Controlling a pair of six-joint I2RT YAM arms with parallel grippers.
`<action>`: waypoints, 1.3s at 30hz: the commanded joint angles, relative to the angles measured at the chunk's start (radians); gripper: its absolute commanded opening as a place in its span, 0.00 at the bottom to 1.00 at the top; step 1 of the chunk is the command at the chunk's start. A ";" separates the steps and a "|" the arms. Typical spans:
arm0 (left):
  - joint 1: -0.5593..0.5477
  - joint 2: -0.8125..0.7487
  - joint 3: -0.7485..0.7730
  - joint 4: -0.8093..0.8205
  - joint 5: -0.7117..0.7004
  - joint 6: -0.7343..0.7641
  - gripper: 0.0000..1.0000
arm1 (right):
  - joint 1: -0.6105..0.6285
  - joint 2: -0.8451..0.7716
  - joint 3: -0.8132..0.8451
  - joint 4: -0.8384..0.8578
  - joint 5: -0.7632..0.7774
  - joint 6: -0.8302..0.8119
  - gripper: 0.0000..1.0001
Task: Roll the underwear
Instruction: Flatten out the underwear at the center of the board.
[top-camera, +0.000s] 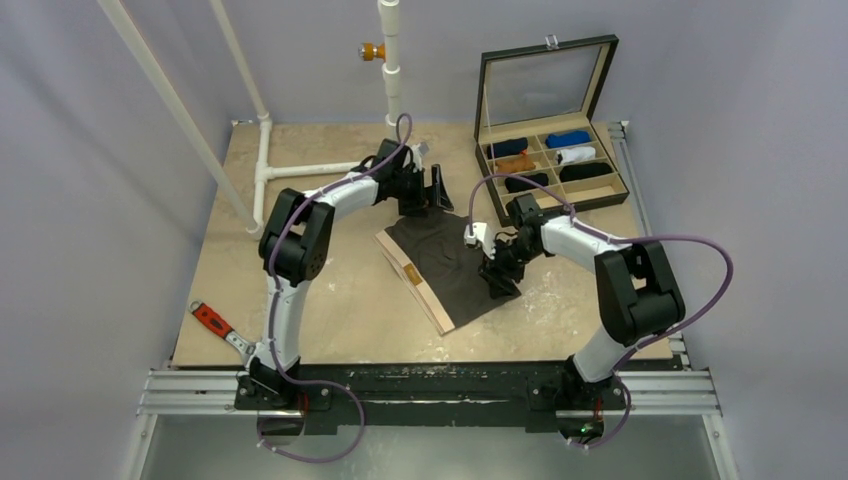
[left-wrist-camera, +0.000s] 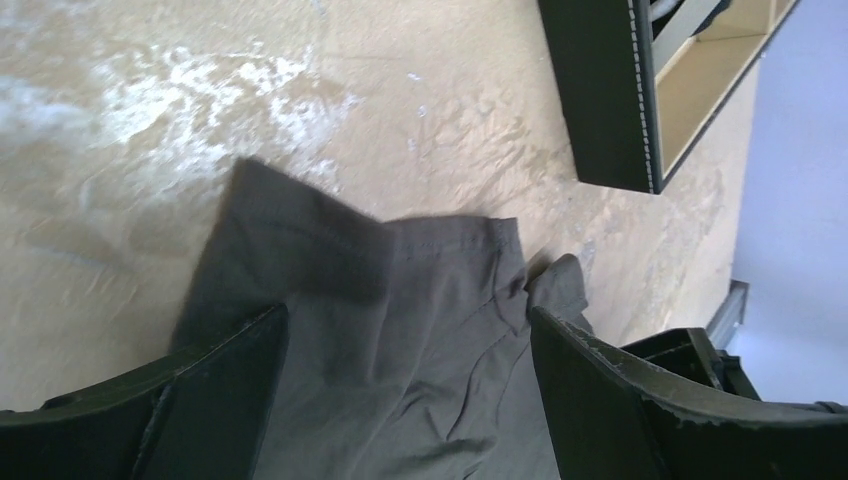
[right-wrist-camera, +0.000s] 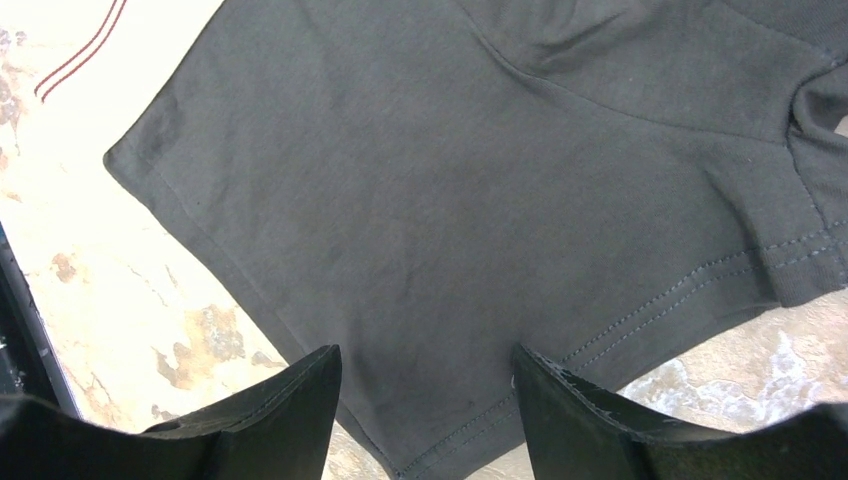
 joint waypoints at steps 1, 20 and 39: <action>-0.008 -0.088 -0.028 -0.047 -0.127 0.061 0.89 | 0.000 -0.009 -0.066 -0.108 0.087 -0.026 0.64; 0.005 -0.189 0.037 -0.087 -0.049 0.232 0.97 | 0.000 -0.212 0.048 -0.110 0.031 0.116 0.71; 0.150 -0.403 -0.440 -0.030 0.256 0.163 0.96 | 0.000 0.169 0.538 0.161 -0.326 0.506 0.71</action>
